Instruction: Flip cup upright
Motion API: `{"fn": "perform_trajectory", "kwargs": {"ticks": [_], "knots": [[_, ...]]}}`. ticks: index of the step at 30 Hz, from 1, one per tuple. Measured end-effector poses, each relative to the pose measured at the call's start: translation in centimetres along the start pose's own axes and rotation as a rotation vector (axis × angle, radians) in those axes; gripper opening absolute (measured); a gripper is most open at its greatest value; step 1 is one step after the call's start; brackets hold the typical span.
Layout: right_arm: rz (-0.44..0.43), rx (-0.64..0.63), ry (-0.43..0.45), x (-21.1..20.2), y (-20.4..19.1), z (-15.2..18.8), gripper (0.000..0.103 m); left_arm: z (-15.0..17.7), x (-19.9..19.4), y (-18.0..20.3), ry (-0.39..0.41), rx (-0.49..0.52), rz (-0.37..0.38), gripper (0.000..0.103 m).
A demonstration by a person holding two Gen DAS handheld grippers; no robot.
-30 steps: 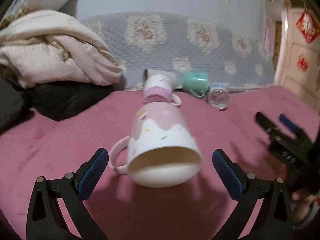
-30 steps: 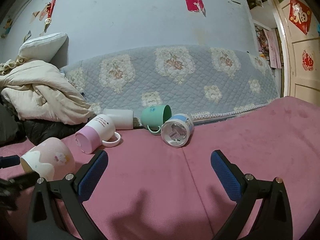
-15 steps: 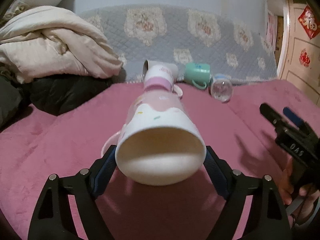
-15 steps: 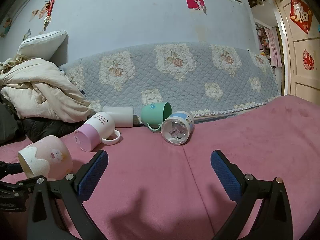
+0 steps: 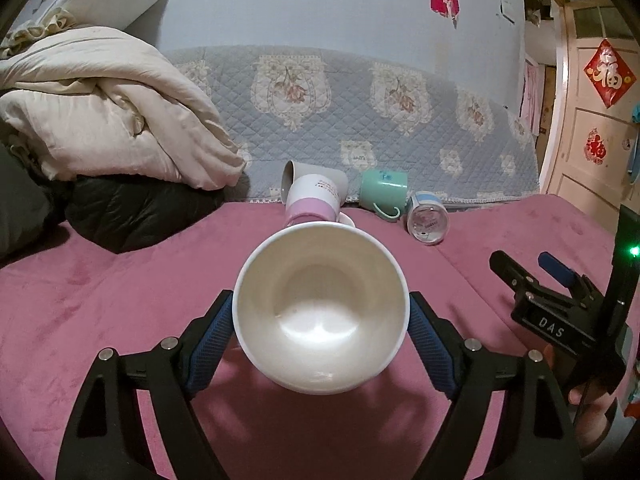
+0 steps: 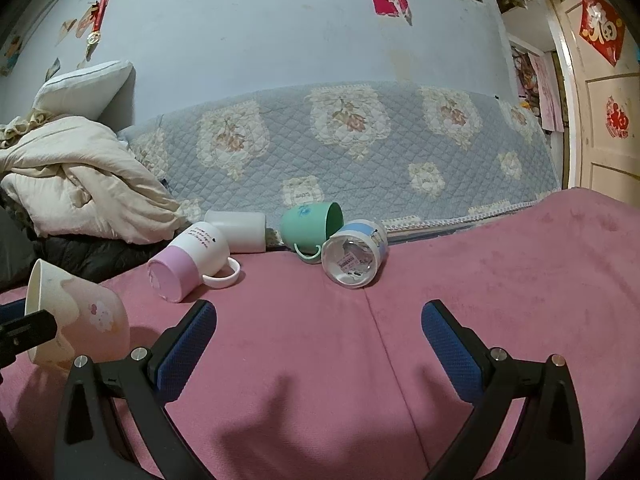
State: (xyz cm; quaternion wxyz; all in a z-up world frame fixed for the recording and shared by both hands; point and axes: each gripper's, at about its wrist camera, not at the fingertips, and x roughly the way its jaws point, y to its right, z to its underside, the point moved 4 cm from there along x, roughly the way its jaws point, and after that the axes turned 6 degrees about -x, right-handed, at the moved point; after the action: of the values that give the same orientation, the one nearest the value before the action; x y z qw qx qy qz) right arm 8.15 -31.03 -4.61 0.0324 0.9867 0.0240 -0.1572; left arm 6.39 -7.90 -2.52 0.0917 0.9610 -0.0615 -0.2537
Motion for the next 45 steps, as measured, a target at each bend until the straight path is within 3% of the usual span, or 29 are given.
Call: {"fn": "perform_trajectory", "kwargs": {"ticks": [10,22,26,30,33,40,45], "knots": [[-0.005,0.003,-0.010,0.3,-0.1,0.1,0.103,-1.7,2.7,1.4,-0.073,0.080,-0.067,0.083],[-0.008,-0.008,-0.016,0.5,-0.3,0.3,0.103,-2.9,5.2,1.5,-0.077,0.093,-0.077,0.084],[-0.009,-0.005,-0.015,0.5,-0.4,0.4,0.103,-3.0,4.8,1.1,-0.058,0.076,-0.054,0.094],[-0.011,-0.005,-0.018,0.5,-0.4,0.3,0.103,-2.6,4.3,1.4,-0.050,0.162,-0.089,0.096],[-0.014,-0.009,-0.017,0.6,-0.3,0.3,0.103,-2.4,3.2,1.3,-0.024,0.207,-0.090,0.097],[-0.022,-0.024,0.007,-0.2,-0.9,0.2,0.103,-2.4,-0.7,-0.6,0.073,0.209,-0.049,0.102],[-0.038,-0.052,0.050,-1.1,-1.6,-0.1,0.103,-2.4,-3.2,-2.4,0.224,0.216,-0.108,0.103]]}}
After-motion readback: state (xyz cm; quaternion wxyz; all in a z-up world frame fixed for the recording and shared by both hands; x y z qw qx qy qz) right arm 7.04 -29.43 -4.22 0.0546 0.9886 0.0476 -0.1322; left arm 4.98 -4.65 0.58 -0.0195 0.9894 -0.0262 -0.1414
